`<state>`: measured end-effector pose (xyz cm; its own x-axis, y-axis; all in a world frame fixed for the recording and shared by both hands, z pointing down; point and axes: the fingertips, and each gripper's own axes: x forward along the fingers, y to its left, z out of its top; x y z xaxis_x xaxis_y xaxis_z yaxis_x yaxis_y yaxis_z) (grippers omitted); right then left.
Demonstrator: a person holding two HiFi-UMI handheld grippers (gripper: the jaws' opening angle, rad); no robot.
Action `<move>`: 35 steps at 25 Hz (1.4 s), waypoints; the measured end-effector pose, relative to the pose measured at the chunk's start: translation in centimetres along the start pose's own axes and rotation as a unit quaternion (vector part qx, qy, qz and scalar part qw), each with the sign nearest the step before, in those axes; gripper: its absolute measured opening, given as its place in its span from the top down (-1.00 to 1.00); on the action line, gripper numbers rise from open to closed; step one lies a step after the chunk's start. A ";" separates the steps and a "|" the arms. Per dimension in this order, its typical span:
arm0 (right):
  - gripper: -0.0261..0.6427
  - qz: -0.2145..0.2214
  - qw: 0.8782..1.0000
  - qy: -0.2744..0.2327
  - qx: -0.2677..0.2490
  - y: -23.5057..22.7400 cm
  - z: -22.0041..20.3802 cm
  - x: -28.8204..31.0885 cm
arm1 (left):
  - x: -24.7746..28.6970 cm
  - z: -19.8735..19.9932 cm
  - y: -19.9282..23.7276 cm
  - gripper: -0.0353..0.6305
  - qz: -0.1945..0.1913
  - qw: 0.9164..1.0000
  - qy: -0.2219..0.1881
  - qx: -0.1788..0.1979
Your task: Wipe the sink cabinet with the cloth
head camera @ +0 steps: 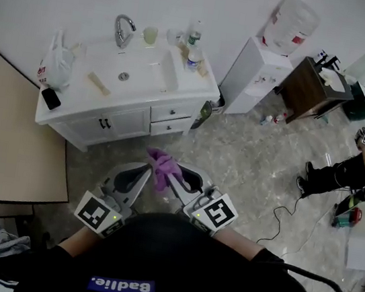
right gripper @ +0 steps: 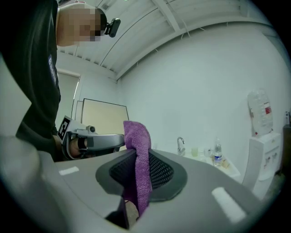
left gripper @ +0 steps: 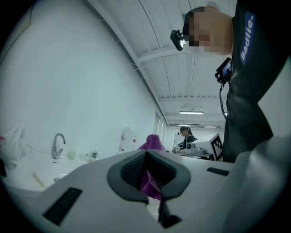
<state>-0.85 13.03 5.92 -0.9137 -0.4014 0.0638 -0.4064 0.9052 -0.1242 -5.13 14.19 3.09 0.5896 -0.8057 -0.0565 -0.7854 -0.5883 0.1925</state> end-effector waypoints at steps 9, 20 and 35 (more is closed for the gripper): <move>0.75 0.012 1.000 -0.022 0.010 -3.3 0.4 -7.5 | 4.4 -1.1 -6.7 0.88 -0.006 1.000 0.021 0.019; 0.75 0.040 0.999 -0.003 0.023 -3.8 -1.1 -9.8 | 5.4 -3.4 -10.1 0.88 -0.009 0.999 0.038 0.015; 0.75 0.041 0.999 0.009 0.016 -3.1 -0.9 -9.3 | 4.9 -2.9 -10.0 0.88 -0.018 0.999 0.033 0.025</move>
<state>8.91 14.10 6.65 -0.9437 -0.3232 0.0702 -0.3305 0.9300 -0.1609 6.22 16.31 3.77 0.6280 -0.7782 0.0017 -0.7704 -0.6214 0.1426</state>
